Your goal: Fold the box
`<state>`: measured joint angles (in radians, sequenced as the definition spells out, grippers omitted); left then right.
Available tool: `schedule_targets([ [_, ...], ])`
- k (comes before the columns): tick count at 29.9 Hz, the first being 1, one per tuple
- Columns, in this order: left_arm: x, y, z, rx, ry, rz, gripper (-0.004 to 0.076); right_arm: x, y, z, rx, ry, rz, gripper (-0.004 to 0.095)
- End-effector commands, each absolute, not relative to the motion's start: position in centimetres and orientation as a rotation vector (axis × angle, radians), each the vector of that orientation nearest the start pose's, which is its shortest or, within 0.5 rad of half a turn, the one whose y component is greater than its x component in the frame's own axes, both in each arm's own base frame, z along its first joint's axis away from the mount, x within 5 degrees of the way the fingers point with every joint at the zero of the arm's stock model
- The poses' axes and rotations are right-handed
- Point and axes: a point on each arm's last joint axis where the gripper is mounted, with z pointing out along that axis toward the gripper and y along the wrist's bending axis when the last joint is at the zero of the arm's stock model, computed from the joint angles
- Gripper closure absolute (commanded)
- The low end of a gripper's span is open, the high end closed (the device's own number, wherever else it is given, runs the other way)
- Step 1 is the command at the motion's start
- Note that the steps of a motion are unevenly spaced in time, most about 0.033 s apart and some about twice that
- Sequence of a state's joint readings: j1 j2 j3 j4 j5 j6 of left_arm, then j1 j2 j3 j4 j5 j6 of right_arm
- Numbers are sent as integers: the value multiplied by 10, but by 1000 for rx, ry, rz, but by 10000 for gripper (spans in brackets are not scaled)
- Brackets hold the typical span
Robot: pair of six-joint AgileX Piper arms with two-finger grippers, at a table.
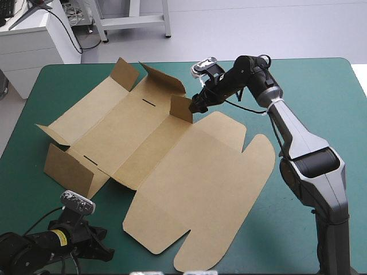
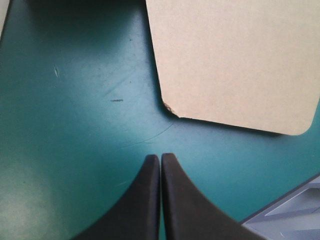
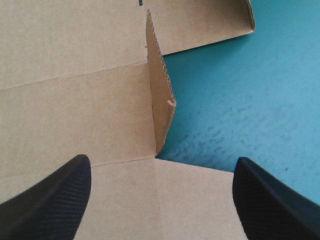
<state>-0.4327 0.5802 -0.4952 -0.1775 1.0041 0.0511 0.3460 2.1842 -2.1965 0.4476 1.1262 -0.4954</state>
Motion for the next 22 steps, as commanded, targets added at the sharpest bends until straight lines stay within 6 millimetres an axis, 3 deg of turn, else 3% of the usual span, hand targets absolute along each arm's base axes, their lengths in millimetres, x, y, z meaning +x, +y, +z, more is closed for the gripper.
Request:
schedule_targets([
  [1, 75, -50, 268, 534, 2465, -401, 732, 440, 201, 351, -886, 2175, 563, 146],
  [5, 75, -50, 268, 534, 2465, -401, 732, 439, 216, 344, -932, 2152, 577, 146],
  [13, 75, -50, 268, 534, 2465, -401, 732, 447, 248, 313, -979, 2131, 485, 105],
  [22, 75, -50, 268, 534, 2465, -401, 732, 453, 253, 302, -954, 2122, 456, 164],
])
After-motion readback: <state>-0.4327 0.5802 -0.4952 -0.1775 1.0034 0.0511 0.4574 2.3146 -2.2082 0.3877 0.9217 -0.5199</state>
